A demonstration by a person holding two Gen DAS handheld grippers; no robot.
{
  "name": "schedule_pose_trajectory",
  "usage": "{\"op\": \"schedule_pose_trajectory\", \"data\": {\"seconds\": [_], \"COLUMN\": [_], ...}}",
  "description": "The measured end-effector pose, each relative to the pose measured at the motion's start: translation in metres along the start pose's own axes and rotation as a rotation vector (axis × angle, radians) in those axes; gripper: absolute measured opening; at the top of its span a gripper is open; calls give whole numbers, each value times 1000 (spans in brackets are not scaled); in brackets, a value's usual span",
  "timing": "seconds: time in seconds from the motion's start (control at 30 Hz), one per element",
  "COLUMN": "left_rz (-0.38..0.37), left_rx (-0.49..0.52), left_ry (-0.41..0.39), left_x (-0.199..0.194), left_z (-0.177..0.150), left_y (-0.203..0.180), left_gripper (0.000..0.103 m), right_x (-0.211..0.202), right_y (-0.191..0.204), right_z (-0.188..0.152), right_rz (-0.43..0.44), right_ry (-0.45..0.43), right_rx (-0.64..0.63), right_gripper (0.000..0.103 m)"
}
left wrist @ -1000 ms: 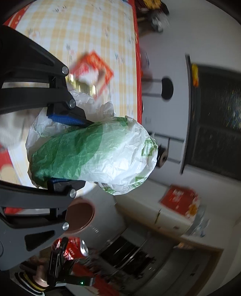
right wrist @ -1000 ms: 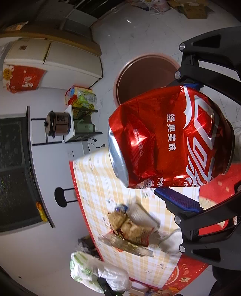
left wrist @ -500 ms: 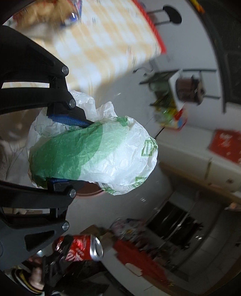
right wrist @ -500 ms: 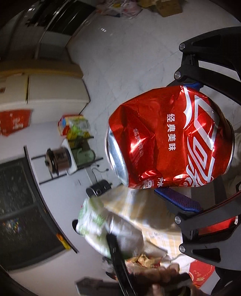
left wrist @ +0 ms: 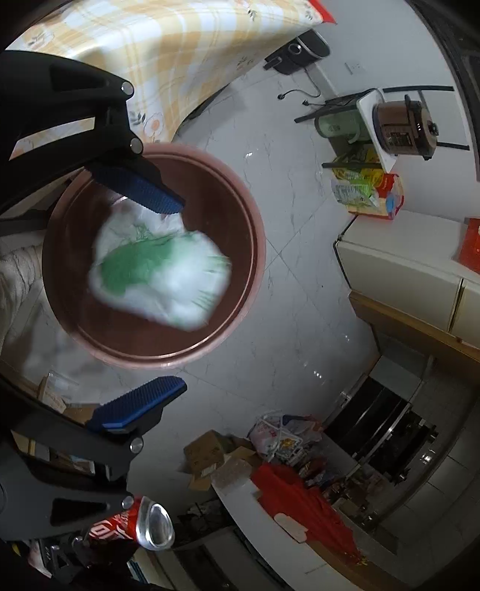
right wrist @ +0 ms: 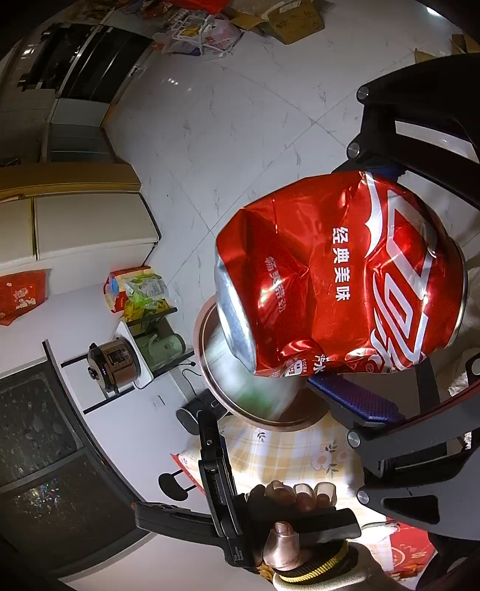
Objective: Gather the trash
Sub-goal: 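Carry the bag and can to the brown bin and release both, then move both tools back over the table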
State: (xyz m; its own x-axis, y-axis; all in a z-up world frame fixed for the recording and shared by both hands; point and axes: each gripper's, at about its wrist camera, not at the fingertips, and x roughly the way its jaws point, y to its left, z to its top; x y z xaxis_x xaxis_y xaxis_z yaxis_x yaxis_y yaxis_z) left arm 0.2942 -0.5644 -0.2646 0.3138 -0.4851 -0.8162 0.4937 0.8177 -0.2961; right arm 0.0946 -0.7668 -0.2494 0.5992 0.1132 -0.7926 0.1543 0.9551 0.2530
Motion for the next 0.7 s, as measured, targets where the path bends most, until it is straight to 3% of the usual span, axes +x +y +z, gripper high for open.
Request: {"op": "schedule_pose_trajectory", "data": {"seconds": [0.13,0.3,0.47,0.63,0.7], "left_rz": [37,119,233,333,362], "left_rx": [-21,-73,-163,-315,-361], "left_ry": [-57,-169,-279,-361,-383], "left_x": [-30,-95,-170,-236,-255], "left_z": [0,-14,-45,-86,-100], "left_y": [7,24,55,88,96], "left_gripper": [89,93,93,93,93], "right_x": [12,42,88,127,140], "right_y": [6,32,66,100,109], "right_z": [11,29,51,66,72], "right_rz": [25,76,120,147,149], "right_ry": [5,41,98,154,173], "right_rx": [-21,-98,-191,-266,-277], "right_gripper": [85,85,85,85,90]}}
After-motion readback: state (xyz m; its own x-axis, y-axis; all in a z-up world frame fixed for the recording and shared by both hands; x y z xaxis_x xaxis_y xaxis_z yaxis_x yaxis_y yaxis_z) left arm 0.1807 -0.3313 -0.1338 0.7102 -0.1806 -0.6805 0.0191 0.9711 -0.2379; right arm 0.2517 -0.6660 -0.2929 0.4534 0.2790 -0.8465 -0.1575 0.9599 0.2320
